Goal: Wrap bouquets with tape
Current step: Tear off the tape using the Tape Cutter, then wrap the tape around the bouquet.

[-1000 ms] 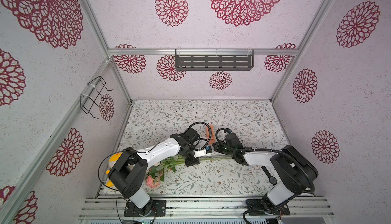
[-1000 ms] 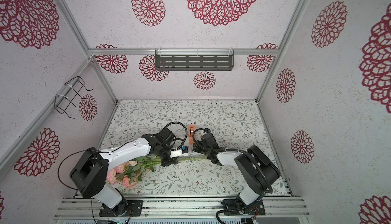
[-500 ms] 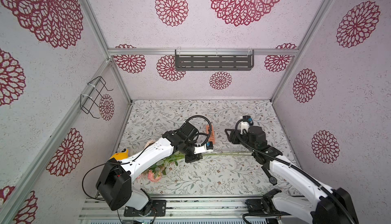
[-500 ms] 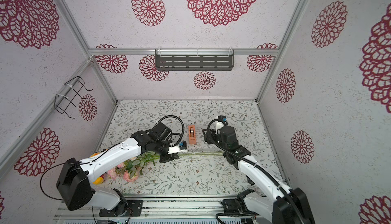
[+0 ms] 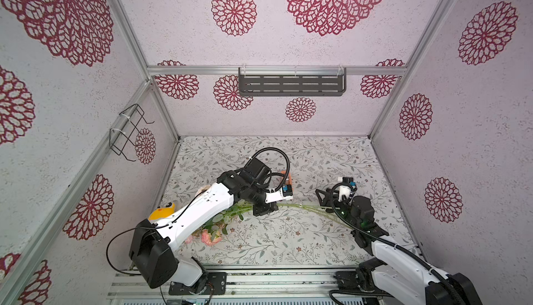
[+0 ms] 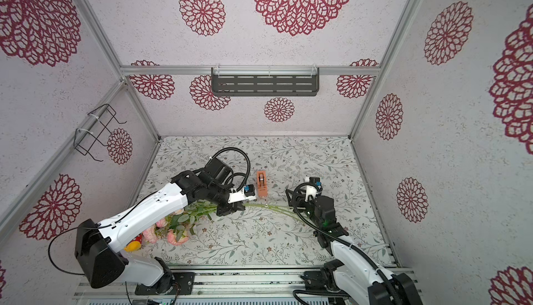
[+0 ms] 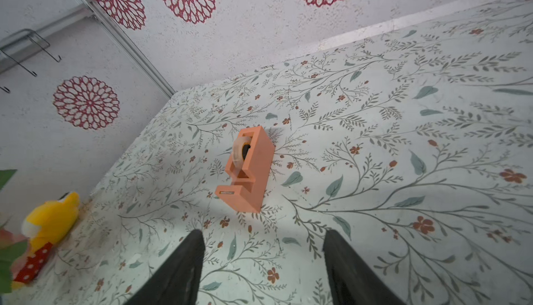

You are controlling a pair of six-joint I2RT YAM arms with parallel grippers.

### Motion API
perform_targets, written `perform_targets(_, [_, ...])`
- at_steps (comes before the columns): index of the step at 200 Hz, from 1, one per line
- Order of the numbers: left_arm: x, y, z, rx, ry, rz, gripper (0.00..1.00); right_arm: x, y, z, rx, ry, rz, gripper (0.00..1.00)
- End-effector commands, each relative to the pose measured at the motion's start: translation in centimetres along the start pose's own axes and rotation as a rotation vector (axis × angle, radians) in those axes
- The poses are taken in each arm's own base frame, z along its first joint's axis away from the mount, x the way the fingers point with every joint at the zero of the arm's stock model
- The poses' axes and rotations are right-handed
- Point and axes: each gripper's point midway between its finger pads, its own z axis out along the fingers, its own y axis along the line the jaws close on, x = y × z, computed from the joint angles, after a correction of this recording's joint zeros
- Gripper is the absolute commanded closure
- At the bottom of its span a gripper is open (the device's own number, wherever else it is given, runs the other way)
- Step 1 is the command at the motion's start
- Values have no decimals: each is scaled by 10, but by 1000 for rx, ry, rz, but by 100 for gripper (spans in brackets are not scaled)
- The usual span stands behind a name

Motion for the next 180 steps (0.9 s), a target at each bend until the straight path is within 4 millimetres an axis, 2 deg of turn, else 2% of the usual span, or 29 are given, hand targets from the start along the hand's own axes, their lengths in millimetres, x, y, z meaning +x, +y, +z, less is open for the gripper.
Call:
perform_targets(1, [-31, -6, -22, -15, -136, 44, 100, -60, 5, 1, 26, -124, -41, 30])
perform_targets(21, [-23, -6, -18, -12, -101, 45, 100, -96, -11, -8, 154, -135, -53, 28])
perform_targets(48, [-16, -2, -14, -4, -61, 15, 100, -135, -65, -44, 456, -148, -32, 25])
perform_targets(64, [-19, 2, -18, 0, -93, 6, 100, -140, -87, -63, 535, -141, -17, 23])
perform_targets(73, [-22, 10, -22, -25, -121, -14, 100, -135, -97, -73, 574, -135, 7, 23])
perform_targets(85, [-25, 20, -29, -48, -162, -36, 100, -129, -102, -80, 570, -129, 24, 24])
perform_targets(96, [-26, 35, -35, -91, -186, -78, 100, -122, -88, -76, 465, -139, 27, 27])
perform_targets(114, [-23, 55, -39, -140, -173, -135, 100, -104, -35, -58, 100, -178, 43, 30])
perform_targets(125, [-24, 64, -42, -150, -166, -174, 100, -88, -9, -54, -48, -180, 26, 30])
perform_targets(140, [-28, 78, -47, -167, -179, -246, 100, -67, 15, -50, -116, -160, -39, 30])
perform_targets(166, [-35, 88, -54, -195, -204, -303, 100, -39, 89, -39, -325, -184, -218, 27])
perform_targets(180, [-40, 90, -57, -199, -231, -328, 100, -32, 117, -33, -387, -232, -283, 27])
